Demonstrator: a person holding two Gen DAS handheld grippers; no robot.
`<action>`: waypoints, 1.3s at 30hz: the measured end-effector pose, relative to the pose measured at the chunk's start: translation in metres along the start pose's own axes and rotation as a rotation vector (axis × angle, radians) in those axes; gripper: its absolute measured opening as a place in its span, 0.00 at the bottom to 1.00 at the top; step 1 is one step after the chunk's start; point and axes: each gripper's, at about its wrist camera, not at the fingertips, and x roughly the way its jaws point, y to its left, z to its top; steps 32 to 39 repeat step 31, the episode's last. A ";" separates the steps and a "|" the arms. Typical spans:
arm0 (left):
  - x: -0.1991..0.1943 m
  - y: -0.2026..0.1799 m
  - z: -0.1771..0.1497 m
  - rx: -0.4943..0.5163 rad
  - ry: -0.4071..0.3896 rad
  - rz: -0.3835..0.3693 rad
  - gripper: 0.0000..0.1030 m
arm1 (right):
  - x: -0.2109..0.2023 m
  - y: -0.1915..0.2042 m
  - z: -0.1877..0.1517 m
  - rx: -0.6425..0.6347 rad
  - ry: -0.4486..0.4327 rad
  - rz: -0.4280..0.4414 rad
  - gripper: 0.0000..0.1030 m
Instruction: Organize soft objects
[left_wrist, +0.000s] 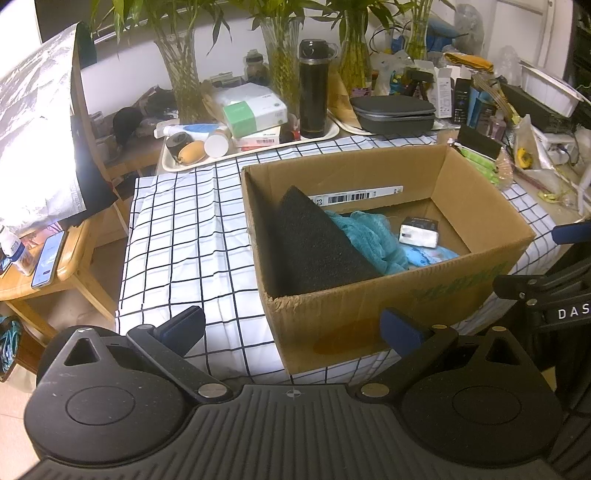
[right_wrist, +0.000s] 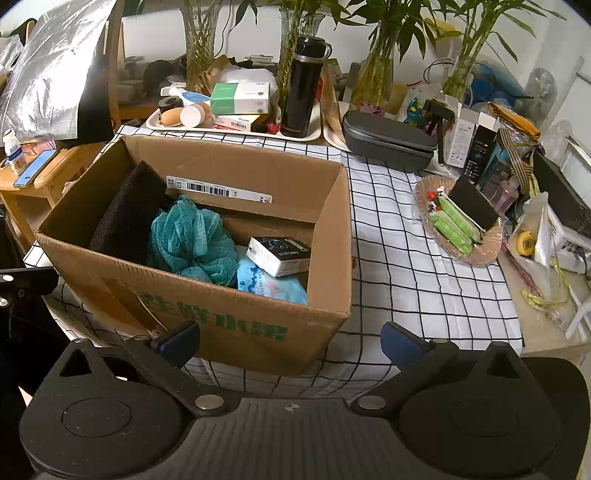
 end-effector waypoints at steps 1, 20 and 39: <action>0.000 0.000 0.000 0.000 0.000 0.000 1.00 | 0.000 0.000 0.000 0.001 0.000 -0.001 1.00; 0.001 0.001 0.001 -0.001 0.003 0.001 1.00 | 0.001 -0.001 0.001 -0.007 0.000 -0.004 1.00; 0.001 0.003 0.002 -0.008 0.000 -0.008 1.00 | 0.001 0.000 0.002 -0.012 0.001 -0.002 1.00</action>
